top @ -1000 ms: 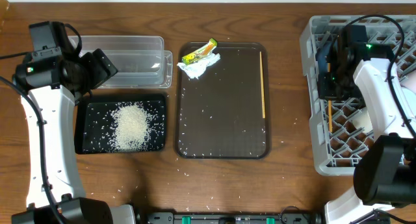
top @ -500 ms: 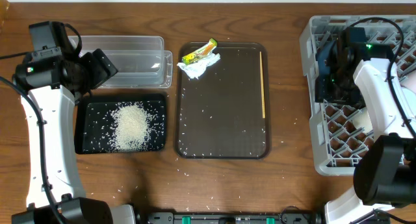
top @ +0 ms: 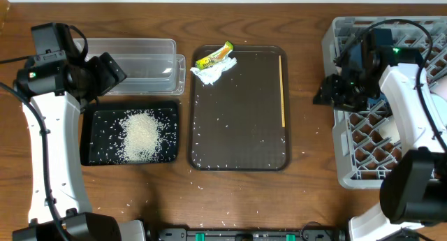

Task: Sort waste into correct bins and load items into the dishwasher rack
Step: 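Release the chopstick and move the right gripper back to the tray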

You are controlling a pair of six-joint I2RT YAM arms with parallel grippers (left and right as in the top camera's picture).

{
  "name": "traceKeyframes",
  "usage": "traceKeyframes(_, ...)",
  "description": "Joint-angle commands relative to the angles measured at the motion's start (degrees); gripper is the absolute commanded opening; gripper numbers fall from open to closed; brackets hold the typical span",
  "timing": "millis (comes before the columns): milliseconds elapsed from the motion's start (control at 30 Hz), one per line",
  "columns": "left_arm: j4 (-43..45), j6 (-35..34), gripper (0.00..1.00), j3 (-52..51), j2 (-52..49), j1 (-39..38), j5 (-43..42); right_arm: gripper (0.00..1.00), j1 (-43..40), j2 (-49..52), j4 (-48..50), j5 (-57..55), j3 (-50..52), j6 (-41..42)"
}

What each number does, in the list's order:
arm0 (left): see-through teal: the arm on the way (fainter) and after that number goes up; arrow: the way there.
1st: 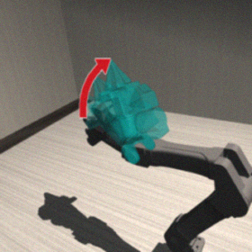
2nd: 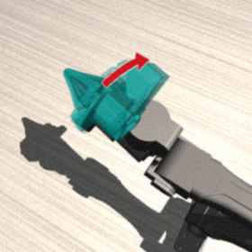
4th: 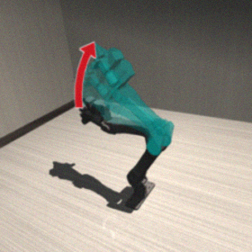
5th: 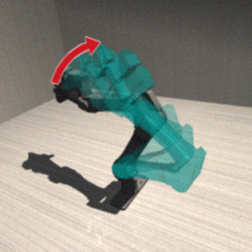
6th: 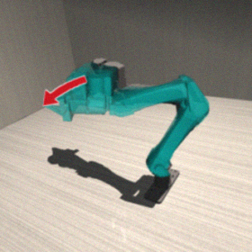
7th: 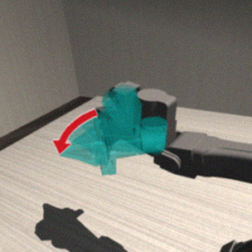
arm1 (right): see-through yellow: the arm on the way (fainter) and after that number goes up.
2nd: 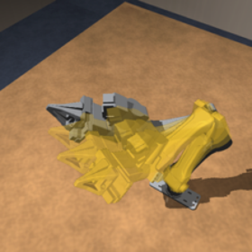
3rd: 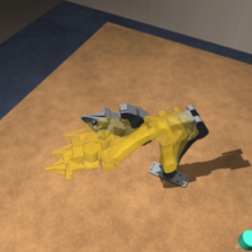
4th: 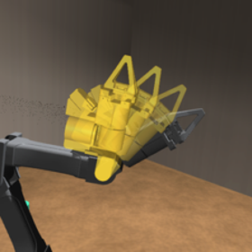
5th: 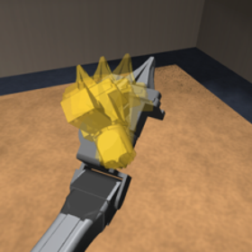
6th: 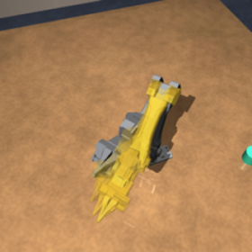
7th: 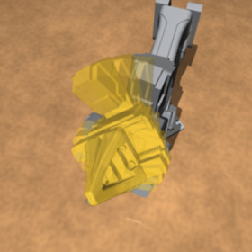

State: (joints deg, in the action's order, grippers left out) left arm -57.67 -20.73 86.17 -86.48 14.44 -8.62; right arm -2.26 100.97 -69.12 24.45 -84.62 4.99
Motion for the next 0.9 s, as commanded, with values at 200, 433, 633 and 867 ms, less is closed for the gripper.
traceKeyframes(200,-0.2,0.3,0.92,1.3,0.0,0.2,0.3,0.59,7.2,-4.9,1.6,10.3,0.2,1.2)
traceKeyframes(433,-0.2,0.3,0.92,1.3,0.0,0.2,0.3,0.60,16.4,-4.9,6.8,0.6,0.2,11.0)
traceKeyframes(633,-0.2,0.3,0.92,1.3,0.0,0.2,0.3,0.67,24.1,-4.7,9.9,-14.2,0.2,20.0)
traceKeyframes(867,-0.2,0.3,0.92,1.3,0.0,0.2,0.3,0.65,29.6,-2.3,11.4,-26.7,0.3,25.1)
